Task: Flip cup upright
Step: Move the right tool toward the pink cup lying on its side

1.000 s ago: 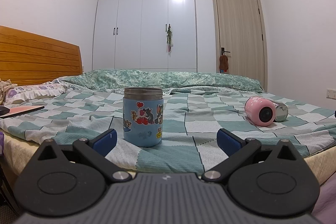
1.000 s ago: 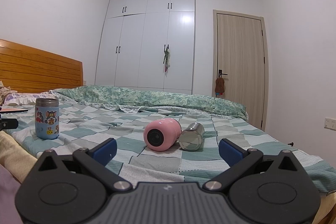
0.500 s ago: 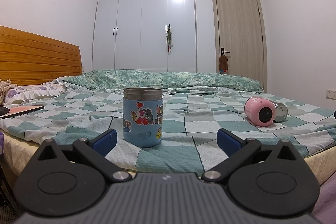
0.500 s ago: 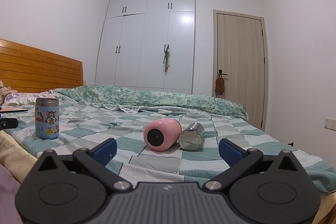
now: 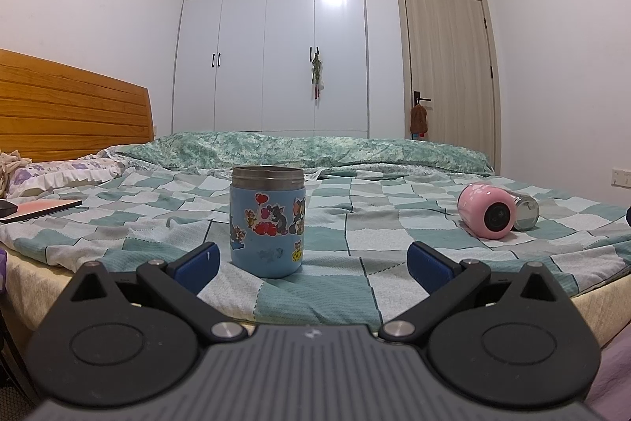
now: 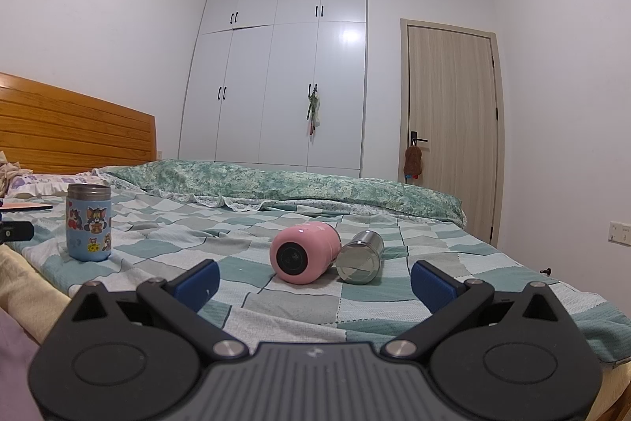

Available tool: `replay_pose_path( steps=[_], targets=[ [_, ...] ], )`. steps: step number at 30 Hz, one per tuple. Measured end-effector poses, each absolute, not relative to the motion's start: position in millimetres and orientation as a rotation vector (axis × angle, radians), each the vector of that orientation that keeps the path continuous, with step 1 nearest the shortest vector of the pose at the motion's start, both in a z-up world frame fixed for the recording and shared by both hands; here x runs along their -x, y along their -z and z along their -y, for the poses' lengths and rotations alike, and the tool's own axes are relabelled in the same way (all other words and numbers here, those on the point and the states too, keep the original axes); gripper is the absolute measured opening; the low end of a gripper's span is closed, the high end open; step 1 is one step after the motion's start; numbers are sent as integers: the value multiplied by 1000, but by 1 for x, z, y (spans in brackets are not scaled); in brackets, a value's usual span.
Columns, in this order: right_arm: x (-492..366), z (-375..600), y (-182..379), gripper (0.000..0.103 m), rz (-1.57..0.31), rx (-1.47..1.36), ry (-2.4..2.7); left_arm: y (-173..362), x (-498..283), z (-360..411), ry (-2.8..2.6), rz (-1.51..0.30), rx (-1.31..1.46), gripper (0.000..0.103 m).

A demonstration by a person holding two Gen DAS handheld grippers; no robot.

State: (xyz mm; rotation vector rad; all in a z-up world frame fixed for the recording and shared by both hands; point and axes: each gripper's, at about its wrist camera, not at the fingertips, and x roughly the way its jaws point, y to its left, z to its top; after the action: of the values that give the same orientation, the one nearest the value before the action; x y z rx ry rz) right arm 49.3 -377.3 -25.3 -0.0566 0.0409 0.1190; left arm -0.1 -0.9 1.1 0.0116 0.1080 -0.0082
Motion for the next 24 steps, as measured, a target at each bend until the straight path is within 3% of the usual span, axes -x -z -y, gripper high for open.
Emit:
replay_pose_path(
  steps=[24],
  targets=[
    [-56, 373, 15, 103, -90, 64, -114, -8, -4, 1, 65, -150, -9, 103]
  ],
)
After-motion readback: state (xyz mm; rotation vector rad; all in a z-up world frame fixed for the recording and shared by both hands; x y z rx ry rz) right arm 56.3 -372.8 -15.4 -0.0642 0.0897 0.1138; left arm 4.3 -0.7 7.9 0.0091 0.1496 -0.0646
